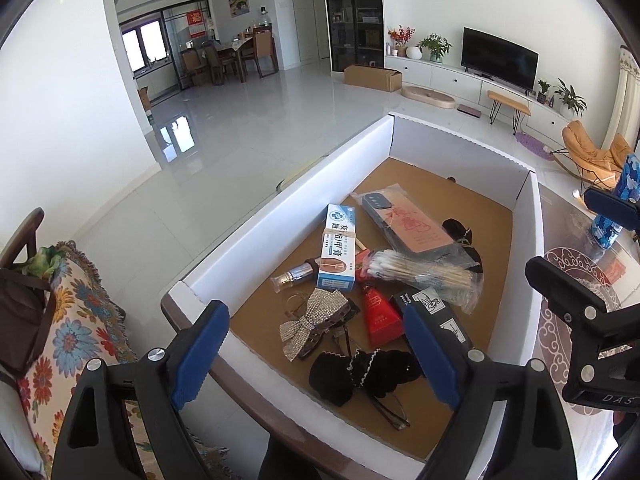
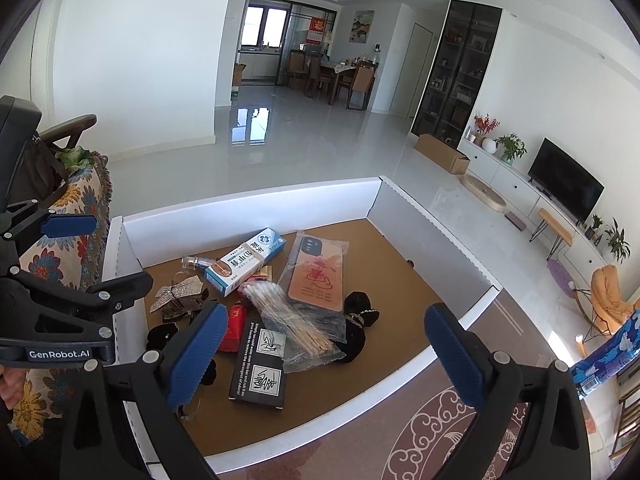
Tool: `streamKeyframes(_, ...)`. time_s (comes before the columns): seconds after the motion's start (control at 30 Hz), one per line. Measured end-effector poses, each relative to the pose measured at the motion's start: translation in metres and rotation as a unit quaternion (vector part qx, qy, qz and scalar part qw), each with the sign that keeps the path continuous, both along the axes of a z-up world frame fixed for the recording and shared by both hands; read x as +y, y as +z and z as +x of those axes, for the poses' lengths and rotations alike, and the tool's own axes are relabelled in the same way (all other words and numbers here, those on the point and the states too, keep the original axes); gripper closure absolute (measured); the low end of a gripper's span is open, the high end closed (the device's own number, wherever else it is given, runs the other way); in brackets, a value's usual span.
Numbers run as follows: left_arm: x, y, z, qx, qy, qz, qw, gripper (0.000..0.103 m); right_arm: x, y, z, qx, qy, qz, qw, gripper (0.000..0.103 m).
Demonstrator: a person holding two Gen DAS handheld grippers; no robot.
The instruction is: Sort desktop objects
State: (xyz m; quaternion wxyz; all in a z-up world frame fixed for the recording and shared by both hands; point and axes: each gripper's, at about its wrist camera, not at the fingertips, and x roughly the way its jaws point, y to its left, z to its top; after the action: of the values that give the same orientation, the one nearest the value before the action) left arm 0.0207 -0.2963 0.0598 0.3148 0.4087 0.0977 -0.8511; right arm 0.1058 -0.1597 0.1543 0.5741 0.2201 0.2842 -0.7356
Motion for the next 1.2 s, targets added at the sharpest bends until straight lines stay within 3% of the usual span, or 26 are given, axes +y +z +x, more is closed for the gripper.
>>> streamKeyframes(0.63,0.014,0.001,-0.003,0.001,0.022,-0.018,0.9996,0.013,-0.002,-0.006,-0.003,-0.004,0.001,0.010,1.000,0.004)
streamKeyframes(1.2,0.004,0.000,0.002,0.003,0.049,-0.008,0.9987,0.013,-0.012,-0.011,-0.001,-0.018,0.004,0.026,0.999,0.004)
